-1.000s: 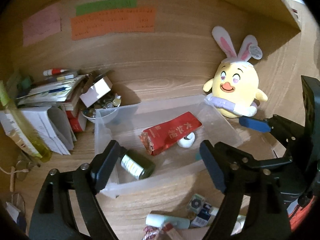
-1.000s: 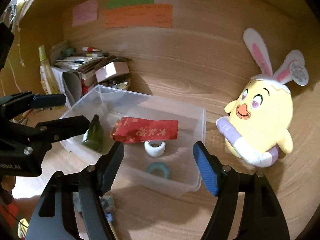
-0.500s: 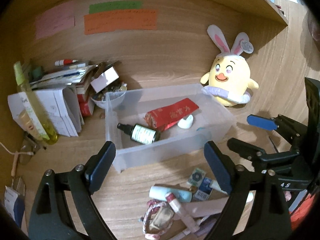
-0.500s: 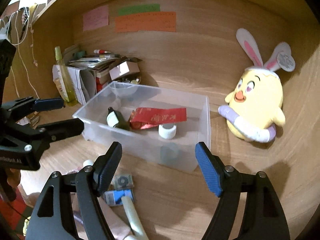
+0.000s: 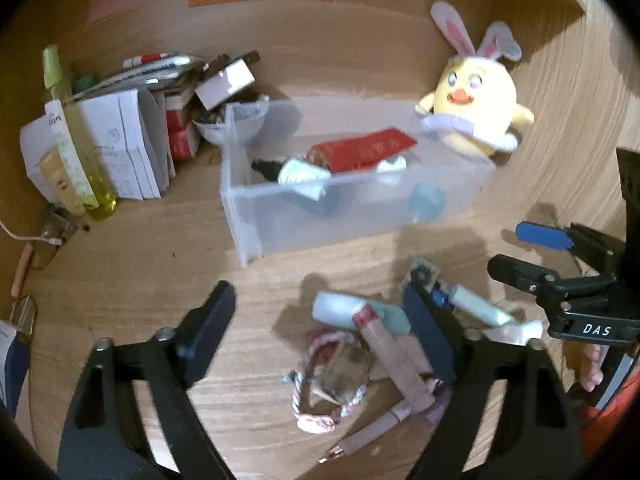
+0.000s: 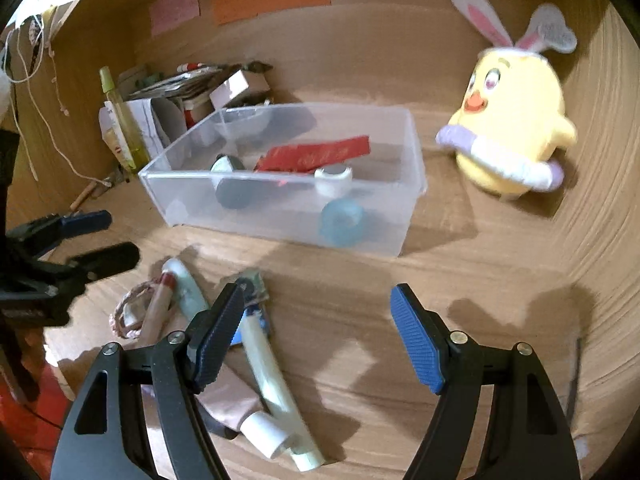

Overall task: Organize objects
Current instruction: 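Move both tools back over the remaining items beside the box, then grasp the white tube with the left gripper while the right grasps the pale green tube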

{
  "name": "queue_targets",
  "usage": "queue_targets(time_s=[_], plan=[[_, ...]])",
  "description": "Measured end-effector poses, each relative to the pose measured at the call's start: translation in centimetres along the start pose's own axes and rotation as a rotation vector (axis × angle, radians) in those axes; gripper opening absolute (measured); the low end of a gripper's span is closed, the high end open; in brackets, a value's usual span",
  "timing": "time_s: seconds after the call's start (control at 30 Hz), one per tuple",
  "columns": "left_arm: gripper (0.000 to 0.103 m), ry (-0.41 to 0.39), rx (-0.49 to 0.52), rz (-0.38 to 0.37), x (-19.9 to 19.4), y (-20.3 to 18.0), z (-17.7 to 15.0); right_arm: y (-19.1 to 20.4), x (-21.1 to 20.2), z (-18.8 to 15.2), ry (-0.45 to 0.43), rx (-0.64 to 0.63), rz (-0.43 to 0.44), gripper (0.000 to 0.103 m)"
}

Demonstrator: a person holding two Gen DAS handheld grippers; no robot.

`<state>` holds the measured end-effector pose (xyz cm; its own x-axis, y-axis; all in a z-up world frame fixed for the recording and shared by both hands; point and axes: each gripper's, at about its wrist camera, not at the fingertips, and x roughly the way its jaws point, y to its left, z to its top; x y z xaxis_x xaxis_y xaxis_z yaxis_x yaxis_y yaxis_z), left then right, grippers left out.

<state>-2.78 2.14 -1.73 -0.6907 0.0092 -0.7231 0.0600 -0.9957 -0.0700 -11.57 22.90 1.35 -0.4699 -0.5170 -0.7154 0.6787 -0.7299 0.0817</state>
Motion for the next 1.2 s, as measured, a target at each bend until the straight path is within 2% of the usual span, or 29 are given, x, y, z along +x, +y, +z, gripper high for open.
queue_targets(time_s=[0.03,0.13,0.2,0.3,0.43,0.77,0.93,1.13,1.2], plan=[[0.073,0.012,0.003,-0.008,0.2,-0.2,-0.3,0.2,0.2,-0.2,0.009,-0.012,0.001,0.073],[0.072,0.028,-0.006,-0.029,0.2,-0.6,-1.0,0.9,0.7,-0.7,0.021,-0.047,0.008,0.071],[0.072,0.031,-0.016,-0.044,0.1,-0.8,-1.3,1.3,0.8,-1.0,0.029,-0.071,0.012,0.067],[0.067,0.05,-0.028,-0.076,0.1,-1.2,-1.7,1.3,1.1,-1.2,0.034,-0.085,0.036,0.055],[0.053,0.092,-0.026,-0.11,0.8,-2.3,-2.5,0.9,1.8,-1.2,0.062,-0.087,0.072,0.039],[0.039,0.088,-0.004,-0.066,1.7,-2.8,-2.0,0.7,1.5,-1.6,0.083,-0.122,0.118,0.037],[0.033,0.09,0.019,-0.048,2.5,-2.8,-1.1,1.2,2.0,-1.8,0.098,-0.157,0.109,0.036],[0.018,0.09,0.038,-0.044,3.4,-2.5,-0.2,0.4,2.8,-1.8,0.117,-0.141,0.096,0.021],[0.016,0.093,0.034,-0.045,3.5,-2.2,0.1,0.0,2.7,-1.8,0.112,-0.124,0.096,0.017]])
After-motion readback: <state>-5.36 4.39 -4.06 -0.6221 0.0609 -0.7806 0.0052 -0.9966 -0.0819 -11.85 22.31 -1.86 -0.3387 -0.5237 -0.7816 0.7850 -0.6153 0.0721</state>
